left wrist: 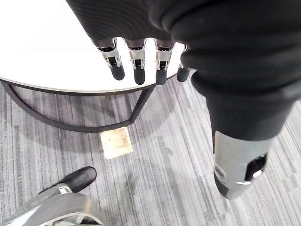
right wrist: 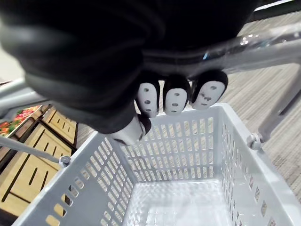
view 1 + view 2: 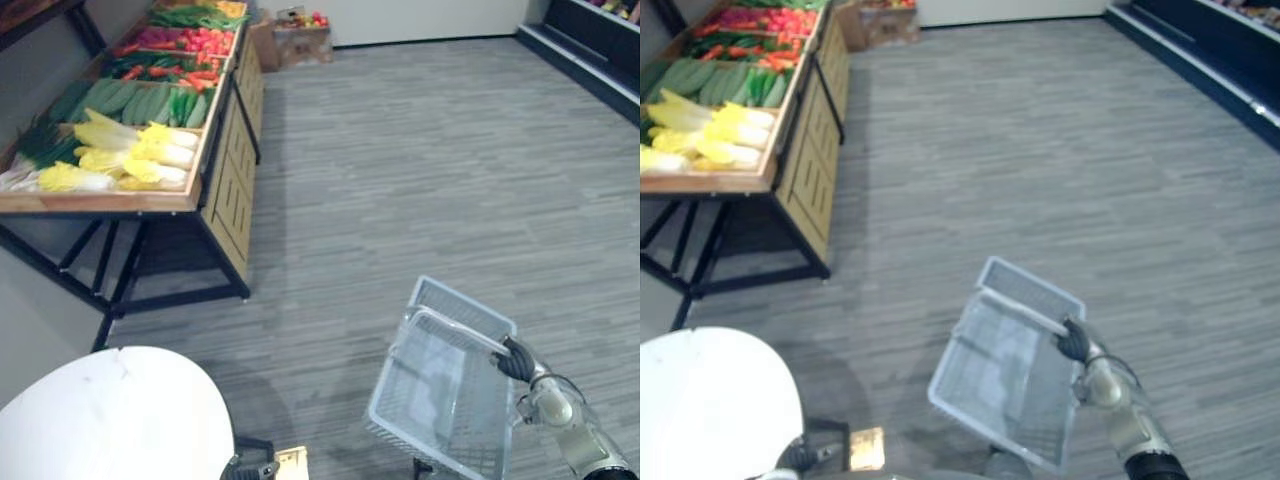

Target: Pick vegetable in the basket

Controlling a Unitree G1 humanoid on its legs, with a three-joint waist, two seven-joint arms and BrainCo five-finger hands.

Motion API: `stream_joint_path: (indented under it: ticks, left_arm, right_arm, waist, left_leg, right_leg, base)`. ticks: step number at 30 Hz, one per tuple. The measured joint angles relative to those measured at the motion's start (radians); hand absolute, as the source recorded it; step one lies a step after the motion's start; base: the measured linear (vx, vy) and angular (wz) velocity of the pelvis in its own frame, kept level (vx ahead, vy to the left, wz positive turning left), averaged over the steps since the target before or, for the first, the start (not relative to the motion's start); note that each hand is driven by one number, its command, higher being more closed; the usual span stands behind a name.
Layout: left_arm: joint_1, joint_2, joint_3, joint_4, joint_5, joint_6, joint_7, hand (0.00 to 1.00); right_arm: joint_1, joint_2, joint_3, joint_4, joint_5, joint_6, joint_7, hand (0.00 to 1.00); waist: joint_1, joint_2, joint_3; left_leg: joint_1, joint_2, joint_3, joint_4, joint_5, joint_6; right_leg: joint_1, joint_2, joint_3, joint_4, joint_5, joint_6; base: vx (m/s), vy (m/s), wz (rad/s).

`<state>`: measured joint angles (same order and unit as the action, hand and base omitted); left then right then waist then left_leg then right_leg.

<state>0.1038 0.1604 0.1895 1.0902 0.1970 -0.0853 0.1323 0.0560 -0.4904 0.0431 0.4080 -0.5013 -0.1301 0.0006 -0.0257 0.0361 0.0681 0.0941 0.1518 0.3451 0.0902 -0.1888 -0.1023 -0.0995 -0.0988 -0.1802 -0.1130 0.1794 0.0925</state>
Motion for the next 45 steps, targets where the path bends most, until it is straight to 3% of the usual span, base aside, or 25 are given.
stream_joint_path:
  ticks: [3,5,7,8,9,10,12,14,15,16,17,19,22,24,25,26,28,30,33,34,37,40,42,44,45]
  left_arm:
    - [-0.023,-0.001,0.003,-0.008,0.0,0.0,-0.011,0.0]
    - [-0.029,-0.001,0.005,-0.011,-0.008,0.001,-0.011,0.0]
    - [-0.03,0.008,0.015,-0.019,-0.027,0.001,-0.003,0.0]
    - [-0.029,0.007,0.015,-0.02,-0.027,0.002,0.002,0.0]
    - [-0.025,-0.004,0.015,-0.018,-0.027,0.002,0.009,0.0]
    - [-0.012,-0.002,0.014,-0.027,-0.027,0.002,0.013,0.0]
    - [0.002,0.0,0.014,-0.035,-0.029,0.011,0.017,0.0]
    - [0.023,-0.019,0.014,-0.032,-0.03,0.02,0.016,0.0]
    - [0.027,-0.034,0.018,-0.038,-0.037,0.017,0.017,0.0]
    - [0.034,-0.015,0.018,-0.072,-0.038,0.013,0.016,0.0]
    - [0.023,-0.034,0.017,-0.058,-0.039,0.016,0.017,0.0]
    - [0.039,-0.047,0.014,-0.061,-0.038,0.02,0.007,0.0]
    - [0.058,-0.046,0.022,-0.077,-0.038,0.02,0.011,0.0]
    - [0.067,-0.047,0.027,-0.077,-0.038,0.021,0.013,0.0]
    - [0.074,-0.046,0.034,-0.094,-0.037,0.021,0.013,0.0]
    - [0.078,-0.043,0.036,-0.097,-0.036,0.018,0.015,0.0]
    - [0.044,-0.039,0.034,-0.106,-0.032,0.017,0.014,0.0]
    - [0.036,-0.037,0.032,-0.118,-0.024,0.009,0.011,0.0]
    - [0.038,-0.018,0.001,-0.159,-0.026,0.008,0.006,0.0]
    - [0.036,-0.012,-0.004,-0.159,-0.026,0.009,0.006,0.0]
    - [0.036,-0.003,-0.026,-0.152,-0.026,0.016,-0.001,0.0]
    - [0.007,-0.005,-0.029,-0.133,-0.025,0.023,-0.006,0.0]
    - [-0.01,-0.004,-0.03,-0.134,-0.025,0.022,-0.01,0.0]
    - [-0.024,0.003,-0.033,-0.134,-0.025,0.021,-0.01,0.0]
    - [-0.033,0.009,-0.033,-0.124,-0.024,0.021,-0.011,0.0]
  right_arm:
    - [0.008,0.001,-0.01,0.0,-0.002,0.015,-0.005,1.0]
    - [0.008,0.007,-0.017,0.0,-0.002,0.024,-0.008,1.0]
    - [0.011,0.041,-0.024,0.0,-0.002,0.028,-0.015,1.0]
    - [0.016,0.046,-0.024,0.0,-0.002,0.026,-0.016,1.0]
    - [0.016,0.04,-0.027,-0.003,-0.002,0.024,-0.018,1.0]
    - [0.016,0.041,-0.033,-0.015,-0.006,0.023,-0.032,1.0]
    - [0.031,0.039,-0.036,-0.027,-0.012,0.02,-0.039,1.0]
    - [0.014,0.038,-0.039,-0.028,-0.012,0.027,-0.046,1.0]
    - [-0.019,0.016,-0.047,-0.032,-0.01,0.025,-0.054,1.0]
    - [-0.027,0.018,-0.045,-0.032,-0.006,0.025,-0.063,1.0]
    - [-0.055,-0.01,-0.048,-0.015,-0.002,0.023,-0.064,1.0]
    - [-0.087,-0.007,-0.041,0.0,-0.013,0.029,-0.064,1.0]
    - [-0.102,-0.001,-0.025,0.013,-0.015,0.031,-0.064,1.0]
    - [-0.126,0.002,0.008,0.032,-0.02,0.029,-0.064,1.0]
    - [-0.121,0.019,0.013,0.038,-0.031,0.029,-0.062,1.0]
    - [-0.116,0.029,0.012,0.038,-0.038,0.029,-0.061,1.0]
    - [-0.085,0.052,0.001,0.037,-0.049,0.031,-0.056,1.0]
    - [-0.044,0.071,-0.002,0.038,-0.065,0.04,-0.044,1.0]
    - [-0.034,0.11,0.011,0.037,-0.087,0.039,-0.039,1.0]
    - [-0.037,0.117,0.011,0.037,-0.088,0.037,-0.039,1.0]
    - [-0.048,0.12,0.008,0.018,-0.087,0.027,-0.038,1.0]
    - [-0.046,0.114,0.0,0.006,-0.087,0.026,-0.038,1.0]
    - [-0.046,0.114,-0.01,0.004,-0.088,0.031,-0.038,1.0]
    - [-0.045,0.115,-0.021,0.003,-0.088,0.032,-0.039,1.0]
    - [-0.041,0.119,-0.035,0.002,-0.087,0.033,-0.039,1.0]
  waist:
    - [0.0,-0.002,0.001]
    - [0.001,0.002,0.003]
    - [0.001,-0.012,0.018]
    - [0.004,-0.014,0.022]
    - [0.017,0.017,0.041]
    - [0.041,0.018,0.061]
    - [0.05,-0.015,0.085]
    - [0.069,-0.018,0.071]
    - [0.082,0.004,0.086]
    - [0.082,-0.057,0.09]
    - [0.077,0.002,0.111]
    - [0.092,0.027,0.107]
    - [0.116,0.048,0.1]
    - [0.119,0.049,0.101]
    - [0.123,0.03,0.084]
    - [0.121,0.013,0.074]
    - [0.108,-0.044,0.055]
    - [0.105,-0.079,0.05]
    - [0.094,-0.075,0.028]
    - [0.094,-0.077,0.028]
    - [0.075,-0.063,0.032]
    - [0.041,-0.045,0.045]
    - [0.025,-0.047,0.046]
    - [0.025,-0.077,0.043]
    - [0.027,-0.102,0.056]
  left_leg:
    - [-0.004,0.02,-0.001,0.001,0.007,-0.017]
    - [-0.006,0.041,0.001,0.013,0.01,-0.026]
    - [-0.078,0.088,-0.004,0.204,-0.003,-0.032]
    - [-0.125,0.122,-0.006,0.328,-0.003,-0.02]
    - [-0.184,0.195,-0.03,0.478,0.004,0.048]
    - [-0.217,0.215,-0.058,0.612,0.024,0.079]
    - [-0.279,0.196,-0.163,0.751,0.131,0.124]
    - [-0.345,0.115,-0.181,0.68,0.069,0.088]
    - [-0.395,0.098,-0.152,0.611,0.03,0.046]
    - [-0.408,0.03,-0.114,0.529,0.023,0.03]
    - [-0.408,0.046,-0.137,0.426,0.034,0.016]
    - [-0.411,0.023,-0.145,0.144,0.131,-0.007]
    - [-0.458,0.049,-0.216,-0.001,0.207,-0.017]
    - [-0.456,0.063,-0.217,-0.033,0.252,-0.002]
    - [-0.44,0.041,-0.211,0.002,0.348,0.018]
    - [-0.437,0.026,-0.194,0.012,0.354,0.029]
    - [-0.409,-0.044,-0.146,0.017,0.299,0.078]
    - [-0.331,-0.094,-0.11,0.028,0.242,0.112]
    - [-0.217,-0.099,-0.11,0.015,0.167,0.143]
    - [-0.192,-0.102,-0.11,0.008,0.154,0.146]
    - [-0.069,-0.107,-0.144,-0.023,0.085,0.148]
    - [0.009,-0.083,-0.197,-0.018,0.037,0.132]
    - [0.027,-0.064,-0.225,-0.016,0.018,0.107]
    - [0.034,-0.056,-0.254,-0.009,-0.021,0.059]
    - [0.038,-0.054,-0.281,0.007,-0.058,0.026]
  right_leg:
    - [-0.003,0.017,-0.011,0.006,-0.009,-0.013]
    - [-0.019,0.027,-0.028,0.057,-0.052,-0.05]
    - [-0.036,0.023,-0.058,0.152,-0.123,-0.065]
    - [-0.015,0.031,-0.076,0.143,-0.128,-0.07]
    - [0.015,0.06,-0.12,0.213,-0.139,-0.088]
    - [-0.015,0.034,-0.14,0.434,-0.296,-0.089]
    - [0.014,0.019,-0.14,0.454,-0.387,-0.094]
    - [0.077,0.044,-0.114,0.286,-0.361,-0.073]
    - [0.027,0.04,-0.122,0.467,-0.391,-0.114]
    - [0.08,-0.009,-0.083,0.417,-0.451,-0.078]
    - [0.12,0.053,-0.059,0.36,-0.47,-0.082]
    - [0.133,0.081,-0.037,0.293,-0.433,-0.083]
    - [0.17,0.134,0.005,0.238,-0.428,-0.082]
    - [0.229,0.143,0.05,0.219,-0.445,-0.051]
    - [0.248,0.106,0.084,0.231,-0.475,-0.01]
    - [0.237,0.083,0.094,0.253,-0.487,0.007]
    - [0.148,-0.01,0.118,0.443,-0.486,0.026]
    - [0.1,-0.073,0.116,0.67,-0.421,0.055]
    - [-0.024,-0.102,0.116,0.977,-0.086,0.073]
    - [-0.048,-0.109,0.112,1.03,-0.102,0.057]
    - [-0.152,-0.129,0.035,1.142,-0.26,-0.045]
    - [-0.204,-0.097,-0.063,0.941,-0.364,-0.06]
    - [-0.225,-0.078,-0.078,0.691,-0.348,-0.045]
    - [-0.218,-0.07,-0.029,0.374,-0.267,-0.004]
    - [-0.184,-0.07,-0.004,0.262,-0.105,0.018]
  base:
    - [0.0,-0.076,0.03]
    - [-0.01,-0.063,0.09]
    - [-0.05,-0.101,0.22]
    - [-0.04,-0.176,0.2]
    - [0.08,-0.217,0.12]
    - [0.1,-0.189,0.07]
    - [0.02,-0.199,0.22]
    - [0.06,-0.23,0.08]
    - [0.19,-0.225,0.11]
    - [0.31,-0.29,0.2]
    - [0.28,-0.126,0.21]
    - [0.26,-0.024,-0.07]
    - [0.36,0.019,-0.45]
    - [0.52,0.158,-0.84]
    - [0.5,0.181,-0.79]
    - [0.5,0.168,-0.64]
    - [0.59,0.182,-0.2]
    - [0.5,0.17,-0.05]
    - [0.62,0.22,0.11]
    - [0.54,0.156,0.17]
    - [0.36,0.016,0.15]
    - [0.35,-0.134,0.51]
    - [0.31,-0.232,0.68]
    - [0.37,-0.371,0.65]
    - [0.37,-0.439,0.54]
